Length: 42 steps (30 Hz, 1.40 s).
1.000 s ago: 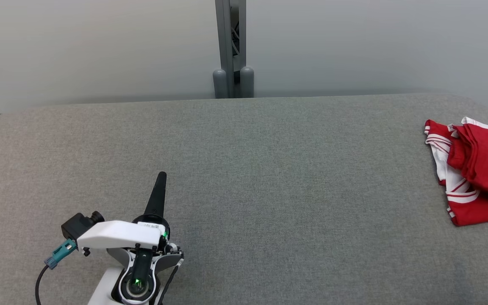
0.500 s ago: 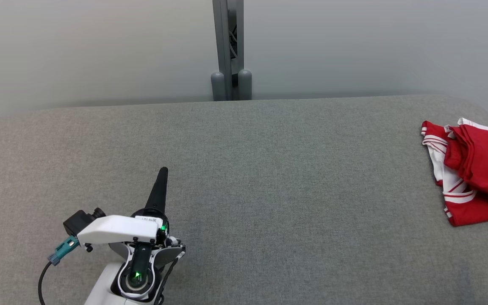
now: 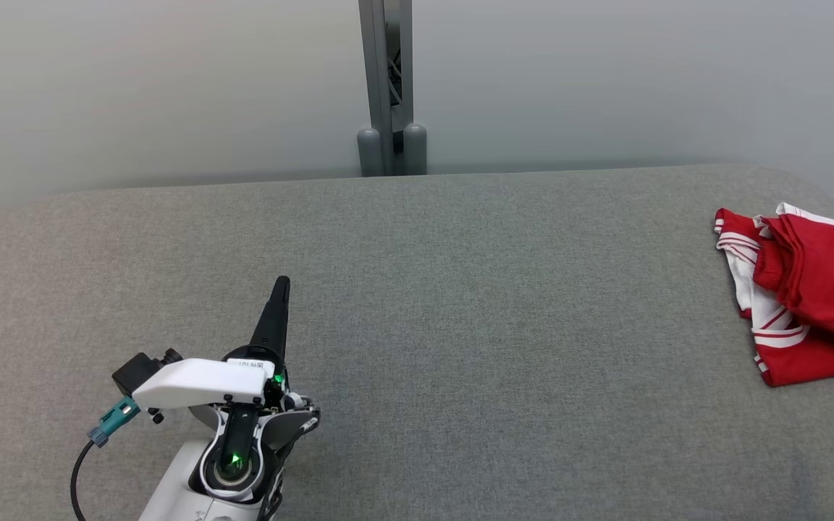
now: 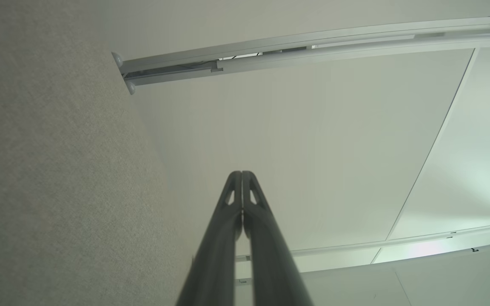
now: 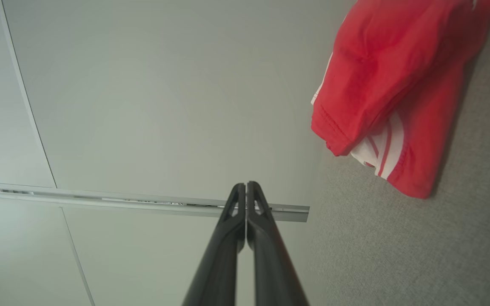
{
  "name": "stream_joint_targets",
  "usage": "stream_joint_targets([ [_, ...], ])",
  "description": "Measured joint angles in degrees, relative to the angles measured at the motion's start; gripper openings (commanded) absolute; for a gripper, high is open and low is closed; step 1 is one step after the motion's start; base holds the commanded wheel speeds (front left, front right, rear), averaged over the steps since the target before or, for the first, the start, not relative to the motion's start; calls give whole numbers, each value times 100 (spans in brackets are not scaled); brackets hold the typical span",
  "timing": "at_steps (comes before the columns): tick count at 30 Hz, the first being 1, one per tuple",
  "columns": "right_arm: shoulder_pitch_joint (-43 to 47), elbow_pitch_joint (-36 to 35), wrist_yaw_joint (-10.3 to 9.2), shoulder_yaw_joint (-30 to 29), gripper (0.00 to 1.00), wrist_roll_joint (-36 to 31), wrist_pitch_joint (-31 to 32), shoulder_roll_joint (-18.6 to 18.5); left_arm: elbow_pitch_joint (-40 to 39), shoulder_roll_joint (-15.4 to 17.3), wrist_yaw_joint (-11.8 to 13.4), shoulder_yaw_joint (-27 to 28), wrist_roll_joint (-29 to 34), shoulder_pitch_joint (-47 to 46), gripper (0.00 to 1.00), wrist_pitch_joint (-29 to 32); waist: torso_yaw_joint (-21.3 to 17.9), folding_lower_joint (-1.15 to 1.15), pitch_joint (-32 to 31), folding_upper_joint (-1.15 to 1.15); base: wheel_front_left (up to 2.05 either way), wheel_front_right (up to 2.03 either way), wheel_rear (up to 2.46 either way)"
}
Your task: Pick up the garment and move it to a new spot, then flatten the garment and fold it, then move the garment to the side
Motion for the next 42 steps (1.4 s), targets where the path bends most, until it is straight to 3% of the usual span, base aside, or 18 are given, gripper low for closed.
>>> stream_joint_targets([
  [8,-10,13,0,-91,0,264,101,-5,47,0,-41,-30,-238,-65,0,19,-16,0,-22,0,0,0,0],
  [42,-12,15,0,-90,0,265,101,-5,48,1,-41,-32,-243,-73,0,20,-16,0,-21,0,0,0,0],
])
